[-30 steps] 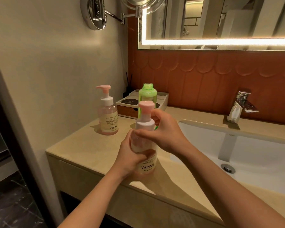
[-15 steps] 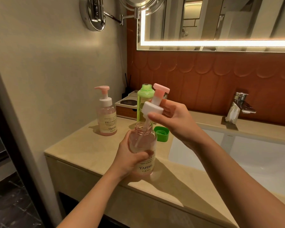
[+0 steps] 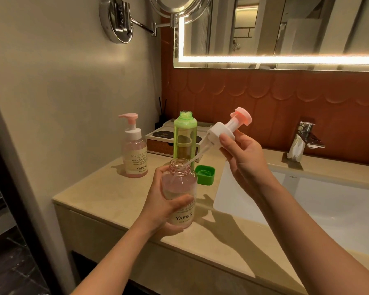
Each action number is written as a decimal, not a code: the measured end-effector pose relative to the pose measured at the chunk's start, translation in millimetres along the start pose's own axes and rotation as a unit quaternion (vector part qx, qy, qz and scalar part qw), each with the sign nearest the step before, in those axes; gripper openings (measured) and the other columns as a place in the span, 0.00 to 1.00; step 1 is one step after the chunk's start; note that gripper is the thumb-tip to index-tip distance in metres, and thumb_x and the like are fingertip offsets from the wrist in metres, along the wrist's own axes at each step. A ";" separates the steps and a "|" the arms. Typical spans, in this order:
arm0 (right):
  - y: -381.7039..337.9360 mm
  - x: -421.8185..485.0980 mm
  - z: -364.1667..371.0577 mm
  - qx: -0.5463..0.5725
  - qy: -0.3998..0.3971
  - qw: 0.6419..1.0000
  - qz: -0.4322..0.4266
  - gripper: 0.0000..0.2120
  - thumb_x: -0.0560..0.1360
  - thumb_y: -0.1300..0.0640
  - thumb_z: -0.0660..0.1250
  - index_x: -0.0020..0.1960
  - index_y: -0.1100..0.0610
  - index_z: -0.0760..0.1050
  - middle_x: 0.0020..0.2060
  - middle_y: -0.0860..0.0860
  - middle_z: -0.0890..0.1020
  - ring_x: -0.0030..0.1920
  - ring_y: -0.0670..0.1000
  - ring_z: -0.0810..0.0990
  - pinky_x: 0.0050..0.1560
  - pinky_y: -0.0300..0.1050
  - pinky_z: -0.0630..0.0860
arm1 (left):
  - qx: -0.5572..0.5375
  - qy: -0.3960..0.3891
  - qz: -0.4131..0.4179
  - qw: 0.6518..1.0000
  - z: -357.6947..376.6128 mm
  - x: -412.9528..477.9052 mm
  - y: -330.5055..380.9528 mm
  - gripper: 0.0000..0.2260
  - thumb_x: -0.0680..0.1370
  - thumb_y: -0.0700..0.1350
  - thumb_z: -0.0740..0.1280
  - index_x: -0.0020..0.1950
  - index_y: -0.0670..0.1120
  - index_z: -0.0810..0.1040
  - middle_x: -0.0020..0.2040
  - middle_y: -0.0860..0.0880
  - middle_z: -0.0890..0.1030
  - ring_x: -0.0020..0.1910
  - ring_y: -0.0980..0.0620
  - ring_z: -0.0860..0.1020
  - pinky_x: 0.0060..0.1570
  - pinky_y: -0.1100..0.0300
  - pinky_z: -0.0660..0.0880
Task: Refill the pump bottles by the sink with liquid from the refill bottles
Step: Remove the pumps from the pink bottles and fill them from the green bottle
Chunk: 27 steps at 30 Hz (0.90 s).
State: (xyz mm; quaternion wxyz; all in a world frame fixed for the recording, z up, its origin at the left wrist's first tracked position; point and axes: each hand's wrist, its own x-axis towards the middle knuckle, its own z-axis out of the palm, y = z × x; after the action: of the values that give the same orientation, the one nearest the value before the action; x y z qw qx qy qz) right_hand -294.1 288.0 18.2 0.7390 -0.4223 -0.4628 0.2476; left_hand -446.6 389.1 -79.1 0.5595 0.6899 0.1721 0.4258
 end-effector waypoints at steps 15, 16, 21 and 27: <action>9.4 2.4 -7.6 0.162 0.128 0.974 0.098 0.03 0.75 0.58 0.65 0.46 0.57 0.74 0.32 0.45 0.84 0.36 0.43 0.83 0.35 0.34 0.78 | 0.022 0.028 -0.011 0.999 -15.2 10.9 -2.4 0.30 0.60 0.46 0.78 0.52 0.70 0.69 0.55 0.57 0.78 0.53 0.58 0.78 0.47 0.58 0.75; 10.8 3.4 -8.2 0.166 0.143 0.970 0.108 0.03 0.75 0.57 0.65 0.46 0.57 0.74 0.31 0.45 0.84 0.35 0.44 0.83 0.35 0.35 0.78 | 0.022 0.028 -0.012 0.999 -16.7 12.3 -2.2 0.30 0.60 0.47 0.79 0.53 0.69 0.68 0.56 0.57 0.78 0.54 0.57 0.78 0.47 0.59 0.75; 15.4 8.6 -9.4 0.173 0.188 0.957 0.135 0.03 0.74 0.57 0.66 0.45 0.56 0.74 0.27 0.46 0.83 0.30 0.43 0.83 0.29 0.37 0.77 | 0.041 0.050 -0.017 0.998 -25.5 20.5 -2.4 0.31 0.59 0.49 0.75 0.57 0.62 0.67 0.60 0.53 0.75 0.58 0.52 0.75 0.52 0.54 0.74; 23.0 21.9 -17.9 0.056 0.155 0.980 0.114 0.02 0.75 0.55 0.66 0.46 0.52 0.74 0.43 0.47 0.80 0.45 0.48 0.80 0.41 0.39 0.76 | 0.122 0.081 -0.031 0.989 -37.9 36.7 -4.7 0.31 0.65 0.45 0.76 0.64 0.57 0.68 0.65 0.51 0.70 0.64 0.48 0.70 0.55 0.50 0.74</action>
State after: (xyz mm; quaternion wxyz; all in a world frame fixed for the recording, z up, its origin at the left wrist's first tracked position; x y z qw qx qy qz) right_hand -267.7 309.4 5.1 0.7915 -0.4633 -0.2764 0.2873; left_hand -453.8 440.5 -68.4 0.4686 0.7106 0.2883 0.4386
